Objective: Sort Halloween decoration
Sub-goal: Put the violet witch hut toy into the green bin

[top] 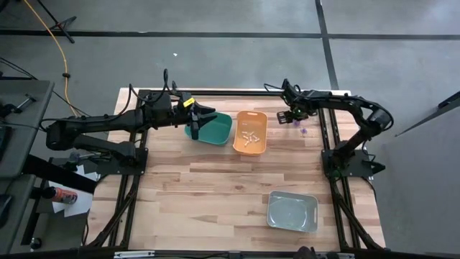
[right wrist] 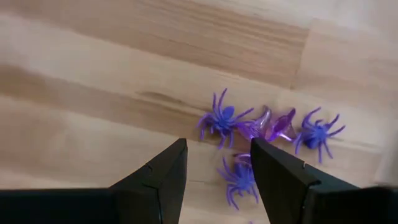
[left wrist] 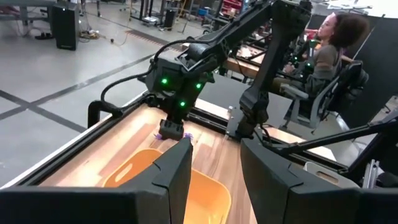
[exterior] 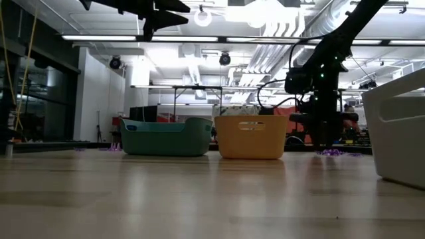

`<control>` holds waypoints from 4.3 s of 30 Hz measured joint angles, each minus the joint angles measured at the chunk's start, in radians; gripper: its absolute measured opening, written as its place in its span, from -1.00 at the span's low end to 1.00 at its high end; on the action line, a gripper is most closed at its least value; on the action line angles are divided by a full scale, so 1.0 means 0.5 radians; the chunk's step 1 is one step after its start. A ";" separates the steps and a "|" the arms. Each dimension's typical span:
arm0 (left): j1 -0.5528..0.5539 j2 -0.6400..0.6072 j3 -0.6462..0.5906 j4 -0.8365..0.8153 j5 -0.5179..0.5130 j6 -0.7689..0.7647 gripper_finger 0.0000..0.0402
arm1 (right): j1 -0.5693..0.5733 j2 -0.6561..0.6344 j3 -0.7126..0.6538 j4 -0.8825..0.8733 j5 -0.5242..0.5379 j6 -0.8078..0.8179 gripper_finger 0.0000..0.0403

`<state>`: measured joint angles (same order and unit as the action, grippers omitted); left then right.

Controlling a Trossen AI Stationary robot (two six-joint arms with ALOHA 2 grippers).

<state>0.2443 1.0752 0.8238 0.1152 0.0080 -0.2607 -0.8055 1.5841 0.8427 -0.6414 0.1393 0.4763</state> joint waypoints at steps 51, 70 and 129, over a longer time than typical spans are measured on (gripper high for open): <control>-0.002 0.000 0.000 0.001 -0.086 -0.059 -0.36 | -0.082 0.424 0.406 -0.463 0.143 -1.234 -0.48; -0.002 0.000 0.001 0.001 -0.079 -0.180 -0.36 | -0.082 0.424 0.406 -0.447 0.150 -1.244 -0.73; 0.298 -0.206 0.000 0.117 -0.039 0.057 -0.36 | 0.775 -0.668 0.407 1.471 -1.094 -0.809 -1.00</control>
<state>0.3935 0.9722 0.8235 0.1736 -0.0116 -0.2322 -0.4177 1.2501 1.0462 0.0942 -0.4077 0.0717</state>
